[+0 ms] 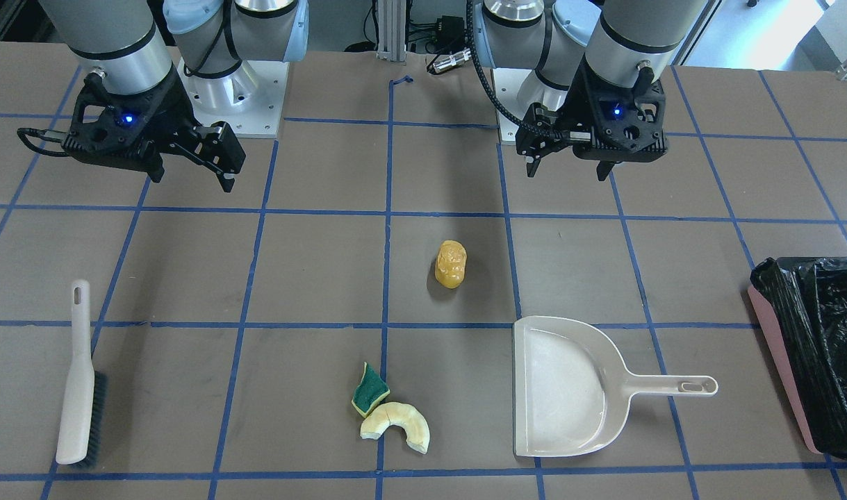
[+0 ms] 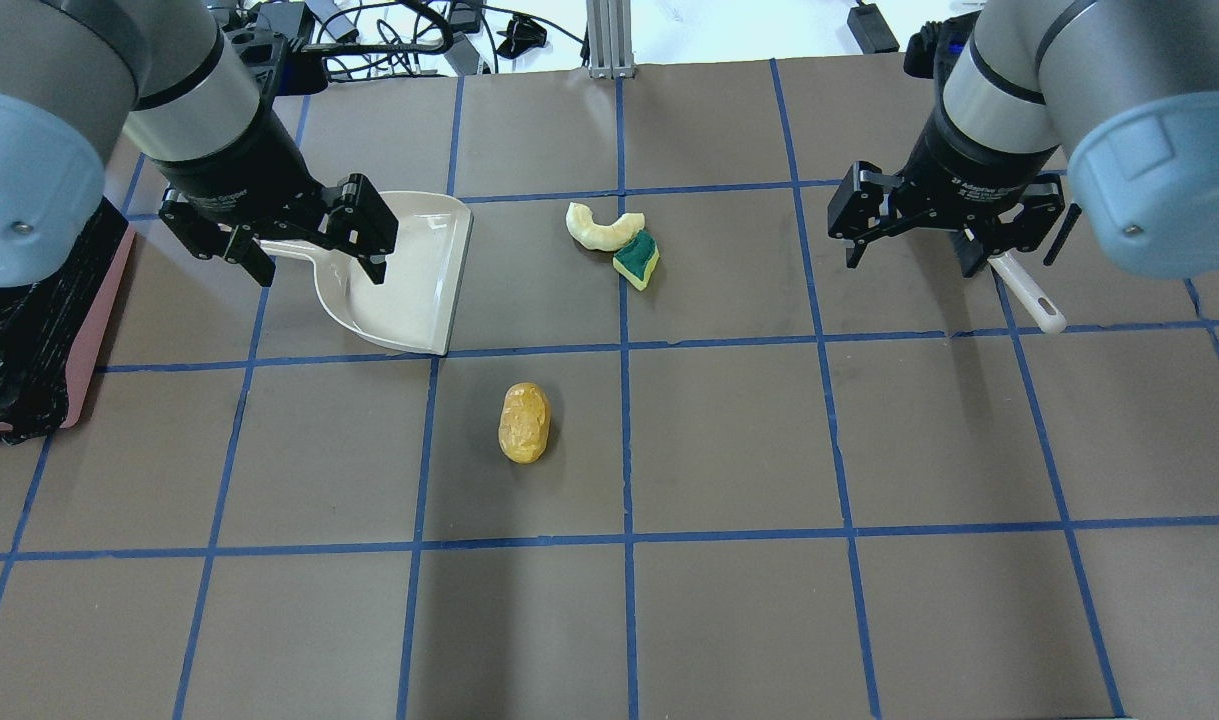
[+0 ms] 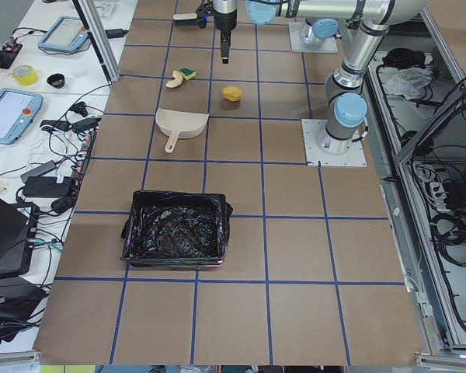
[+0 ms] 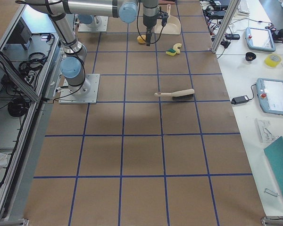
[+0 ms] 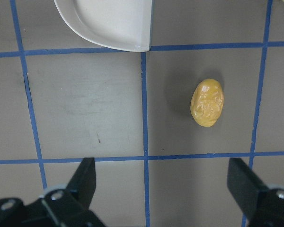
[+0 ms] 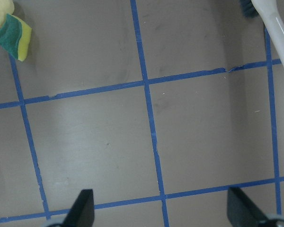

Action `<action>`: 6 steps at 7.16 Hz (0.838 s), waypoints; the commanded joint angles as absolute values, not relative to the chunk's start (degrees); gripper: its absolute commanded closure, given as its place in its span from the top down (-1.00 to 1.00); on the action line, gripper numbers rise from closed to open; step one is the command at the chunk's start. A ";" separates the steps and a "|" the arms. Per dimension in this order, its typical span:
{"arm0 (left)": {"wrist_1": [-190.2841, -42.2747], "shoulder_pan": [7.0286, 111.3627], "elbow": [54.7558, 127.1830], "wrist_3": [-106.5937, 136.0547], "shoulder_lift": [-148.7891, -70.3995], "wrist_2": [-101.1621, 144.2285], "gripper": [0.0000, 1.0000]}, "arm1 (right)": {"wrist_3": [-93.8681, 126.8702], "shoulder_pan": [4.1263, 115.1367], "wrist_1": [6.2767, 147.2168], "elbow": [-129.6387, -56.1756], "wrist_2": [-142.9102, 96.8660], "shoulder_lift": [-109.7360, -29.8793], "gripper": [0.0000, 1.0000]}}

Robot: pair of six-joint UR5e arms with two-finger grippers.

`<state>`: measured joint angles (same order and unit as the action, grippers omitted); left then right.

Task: Sweep and dump trash into bin
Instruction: 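Lift the white dustpan with the left gripper and pull it toward the bin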

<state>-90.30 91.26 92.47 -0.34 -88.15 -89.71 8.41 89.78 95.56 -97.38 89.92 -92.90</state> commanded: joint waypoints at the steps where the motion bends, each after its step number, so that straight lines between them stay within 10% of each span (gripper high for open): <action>1: -90.26 91.14 92.46 -0.35 -88.24 -89.82 1.00 | 8.44 89.56 95.01 -97.30 90.09 -93.51 1.00; 6: -83.16 87.04 91.93 0.88 -89.38 -88.95 1.00 | 8.70 89.83 95.80 -95.54 89.73 -93.25 1.00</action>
